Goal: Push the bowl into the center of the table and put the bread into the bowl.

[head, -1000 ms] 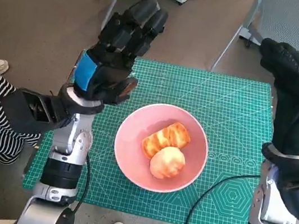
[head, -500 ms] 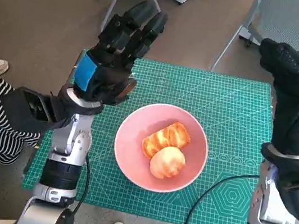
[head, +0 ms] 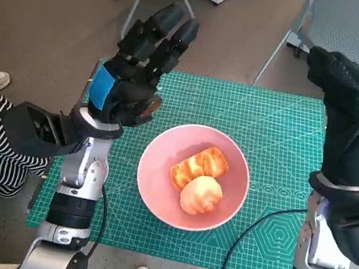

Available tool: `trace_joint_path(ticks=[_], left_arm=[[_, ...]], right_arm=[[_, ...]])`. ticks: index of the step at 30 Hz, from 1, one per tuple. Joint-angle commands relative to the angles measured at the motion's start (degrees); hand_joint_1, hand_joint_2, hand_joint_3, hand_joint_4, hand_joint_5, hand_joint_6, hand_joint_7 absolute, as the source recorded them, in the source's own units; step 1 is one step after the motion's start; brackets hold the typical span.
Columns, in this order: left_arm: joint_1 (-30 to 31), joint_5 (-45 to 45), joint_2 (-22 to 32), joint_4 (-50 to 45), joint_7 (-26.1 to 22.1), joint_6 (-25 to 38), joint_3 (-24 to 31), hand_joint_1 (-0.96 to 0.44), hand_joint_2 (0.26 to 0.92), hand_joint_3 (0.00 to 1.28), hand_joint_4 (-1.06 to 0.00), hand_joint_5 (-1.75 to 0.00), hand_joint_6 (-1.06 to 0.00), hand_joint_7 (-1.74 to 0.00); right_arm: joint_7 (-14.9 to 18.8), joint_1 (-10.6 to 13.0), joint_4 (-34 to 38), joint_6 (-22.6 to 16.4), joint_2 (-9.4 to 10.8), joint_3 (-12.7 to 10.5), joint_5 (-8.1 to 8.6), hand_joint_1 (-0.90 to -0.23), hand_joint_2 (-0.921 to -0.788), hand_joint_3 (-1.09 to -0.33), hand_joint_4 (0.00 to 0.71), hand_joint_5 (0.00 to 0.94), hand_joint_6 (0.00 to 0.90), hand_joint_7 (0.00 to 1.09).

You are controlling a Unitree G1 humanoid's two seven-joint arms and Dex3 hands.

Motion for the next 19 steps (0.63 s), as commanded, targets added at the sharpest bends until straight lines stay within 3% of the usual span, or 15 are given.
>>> trace_joint_path(ticks=[1, 19], left_arm=[[0.32, 0.01, 0.7, -1.09, -0.13, 0.59, 0.06, -0.73, 0.921, 0.35, -0.08, -0.05, 0.0, -0.43], [-0.09, 0.7, 1.68, -1.4, -0.42, 1.14, -0.12, -0.73, 0.921, 0.37, -0.08, -0.06, 0.0, -0.43]], right_arm=[[-0.32, 1.4, 0.31, 0.48, 0.14, 0.18, -0.26, -0.72, -0.921, -0.721, 0.164, 0.0, 0.073, 0.55], [-0.3, 1.79, 0.57, 0.35, 0.11, -0.06, -0.11, -0.708, -0.921, -0.724, 0.164, 0.001, 0.069, 0.54]])
